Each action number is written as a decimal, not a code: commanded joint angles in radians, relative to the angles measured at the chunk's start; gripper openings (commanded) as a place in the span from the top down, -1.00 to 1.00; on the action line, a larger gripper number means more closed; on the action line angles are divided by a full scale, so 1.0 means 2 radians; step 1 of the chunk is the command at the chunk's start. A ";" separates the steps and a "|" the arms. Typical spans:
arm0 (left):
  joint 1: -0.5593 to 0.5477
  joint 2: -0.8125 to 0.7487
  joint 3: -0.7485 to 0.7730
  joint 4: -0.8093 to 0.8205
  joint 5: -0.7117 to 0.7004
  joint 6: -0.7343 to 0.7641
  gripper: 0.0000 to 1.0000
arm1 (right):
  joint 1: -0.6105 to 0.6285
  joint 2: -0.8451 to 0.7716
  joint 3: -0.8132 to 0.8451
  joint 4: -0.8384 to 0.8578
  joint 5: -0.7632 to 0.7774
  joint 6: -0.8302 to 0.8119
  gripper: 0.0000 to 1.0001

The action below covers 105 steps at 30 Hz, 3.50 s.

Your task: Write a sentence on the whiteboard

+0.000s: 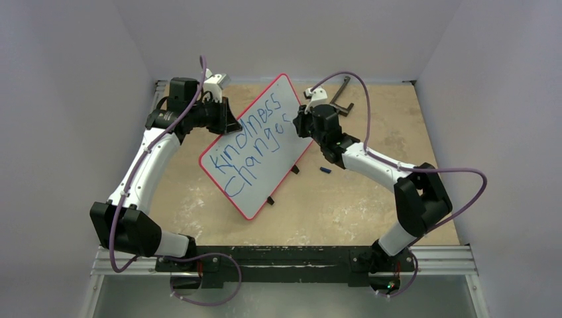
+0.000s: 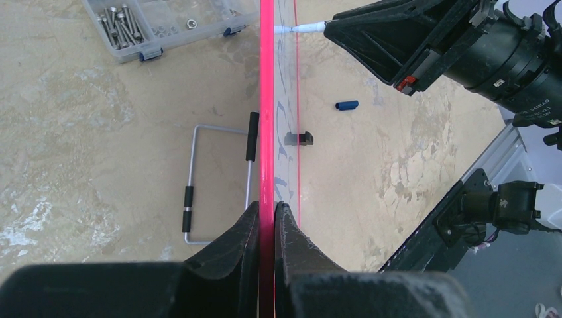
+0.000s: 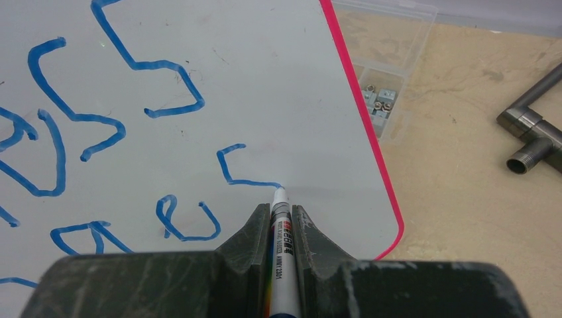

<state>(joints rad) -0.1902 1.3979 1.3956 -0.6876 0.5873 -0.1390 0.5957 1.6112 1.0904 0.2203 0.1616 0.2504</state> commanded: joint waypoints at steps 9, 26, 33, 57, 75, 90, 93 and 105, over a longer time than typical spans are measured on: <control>-0.004 -0.011 -0.001 -0.007 0.005 0.021 1.00 | 0.002 -0.021 -0.021 0.013 -0.052 0.011 1.00; -0.005 -0.012 -0.003 -0.006 0.002 0.021 1.00 | 0.002 -0.071 -0.030 -0.008 -0.079 0.009 1.00; -0.005 -0.012 -0.003 -0.005 0.001 0.021 1.00 | 0.003 -0.126 -0.038 -0.033 -0.090 0.013 1.00; -0.005 -0.010 -0.004 -0.003 -0.001 0.019 1.00 | 0.129 -0.233 -0.136 -0.021 -0.112 -0.020 1.00; -0.005 -0.005 -0.003 -0.010 -0.011 0.024 1.00 | 0.254 -0.134 -0.202 0.139 -0.063 -0.029 1.00; -0.005 -0.002 -0.001 -0.012 -0.006 0.022 1.00 | 0.257 -0.114 -0.235 0.211 0.033 0.006 1.00; -0.005 -0.002 -0.001 -0.012 -0.005 0.022 1.00 | 0.257 -0.107 -0.229 0.211 0.031 0.006 1.00; -0.005 -0.005 -0.001 -0.011 -0.005 0.021 1.00 | 0.257 -0.078 -0.221 0.214 0.042 0.020 1.00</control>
<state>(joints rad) -0.1905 1.3952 1.3945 -0.6907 0.5949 -0.1383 1.1076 1.4410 0.6205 0.6003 0.2153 0.2703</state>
